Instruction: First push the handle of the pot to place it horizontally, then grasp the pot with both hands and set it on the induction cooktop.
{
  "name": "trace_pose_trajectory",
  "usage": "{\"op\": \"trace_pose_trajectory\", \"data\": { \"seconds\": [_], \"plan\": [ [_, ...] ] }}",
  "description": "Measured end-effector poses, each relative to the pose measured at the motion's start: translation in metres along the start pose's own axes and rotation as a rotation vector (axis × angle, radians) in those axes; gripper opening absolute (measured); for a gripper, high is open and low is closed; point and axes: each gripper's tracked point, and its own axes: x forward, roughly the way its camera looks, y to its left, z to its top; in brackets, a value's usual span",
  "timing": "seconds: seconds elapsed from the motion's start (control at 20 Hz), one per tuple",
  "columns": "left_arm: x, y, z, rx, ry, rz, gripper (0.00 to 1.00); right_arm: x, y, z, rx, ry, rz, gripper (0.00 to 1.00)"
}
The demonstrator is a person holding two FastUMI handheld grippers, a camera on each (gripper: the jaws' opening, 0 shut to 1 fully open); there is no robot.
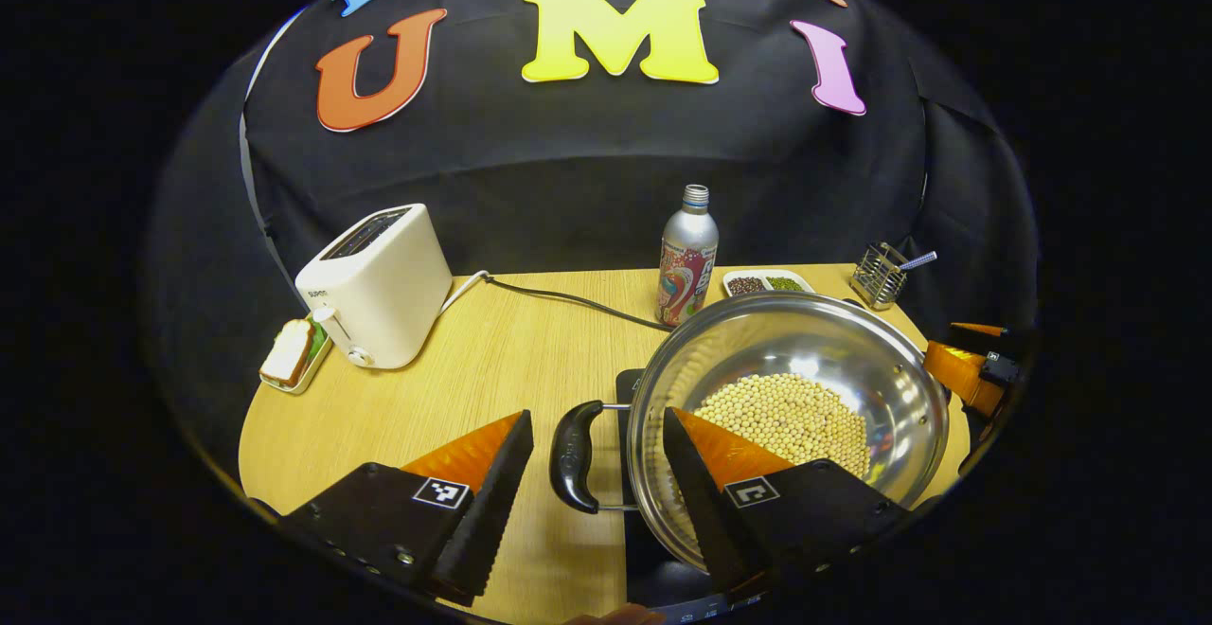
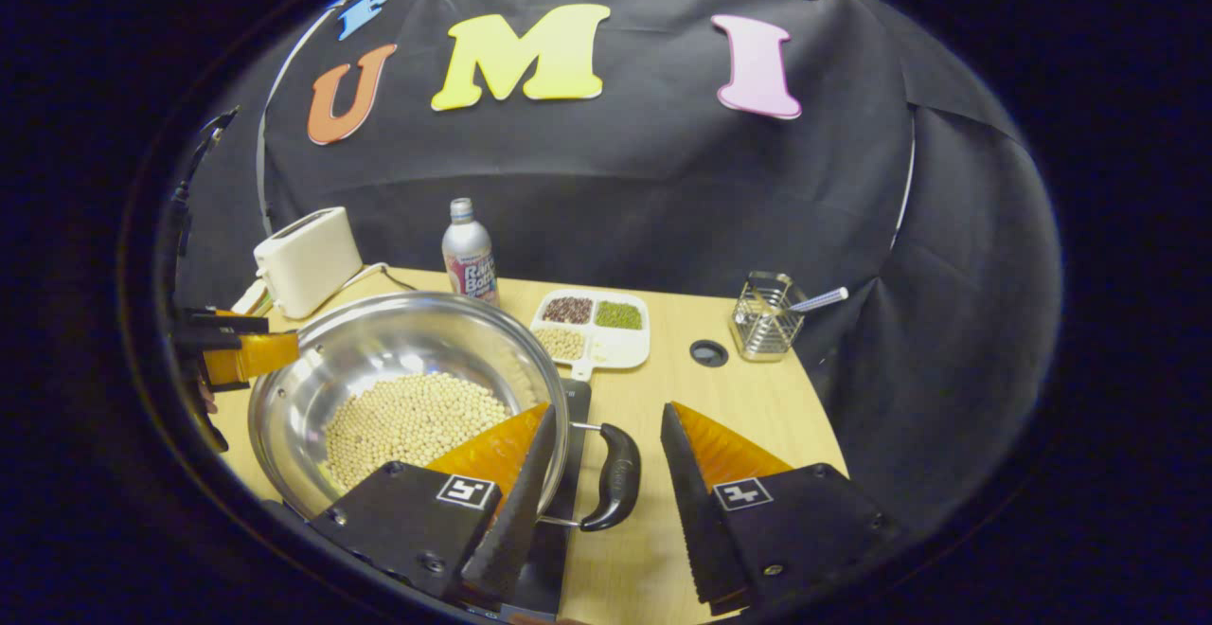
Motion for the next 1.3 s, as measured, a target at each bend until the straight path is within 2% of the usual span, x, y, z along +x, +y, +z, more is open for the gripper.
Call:
{"op": "trace_pose_trajectory", "data": {
  "seconds": [0.05, 0.1, 0.25, 0.35, 0.4, 0.45, 0.6, 1.0, 1.15, 1.2, 1.3],
  "plan": [
    [-0.004, 0.0, 0.0, -0.003, -0.01, 0.005, 0.83, -0.009, 0.001, 0.003, 0.008, -0.012, 0.0, 0.71],
    [-0.009, 0.0, 0.001, 0.0, -0.02, 0.006, 0.83, -0.016, 0.001, 0.004, 0.015, -0.023, 0.002, 0.78],
    [-0.031, -0.003, 0.0, 0.008, -0.051, 0.002, 0.83, -0.039, -0.001, 0.002, 0.018, -0.048, -0.007, 0.84],
    [-0.048, -0.006, 0.002, 0.009, -0.087, 0.003, 0.83, -0.056, 0.001, -0.003, 0.024, -0.067, -0.01, 0.77],
    [-0.056, -0.006, 0.004, 0.006, -0.107, 0.007, 0.84, -0.063, 0.003, -0.005, 0.024, -0.075, -0.004, 0.85],
    [-0.063, -0.007, 0.003, 0.001, -0.118, 0.006, 0.86, -0.07, 0.004, -0.008, 0.023, -0.082, -0.004, 0.84],
    [-0.087, -0.004, 0.002, 0.008, -0.174, 0.028, 0.93, -0.094, 0.006, -0.012, 0.029, -0.115, -0.006, 0.94],
    [-0.161, -0.002, -0.004, -0.029, -0.333, 0.056, 0.93, -0.184, 0.01, -0.013, 0.068, -0.266, -0.046, 0.95],
    [-0.197, -0.004, -0.005, -0.019, -0.387, 0.075, 0.94, -0.226, 0.009, -0.009, 0.113, -0.321, -0.042, 0.95],
    [-0.211, -0.004, -0.001, -0.006, -0.421, 0.088, 0.94, -0.241, 0.009, -0.009, 0.123, -0.34, -0.04, 0.99],
    [-0.236, -0.004, 0.002, 0.008, -0.47, 0.11, 0.93, -0.273, 0.004, -0.008, 0.158, -0.375, -0.049, 0.99]
  ]
}}
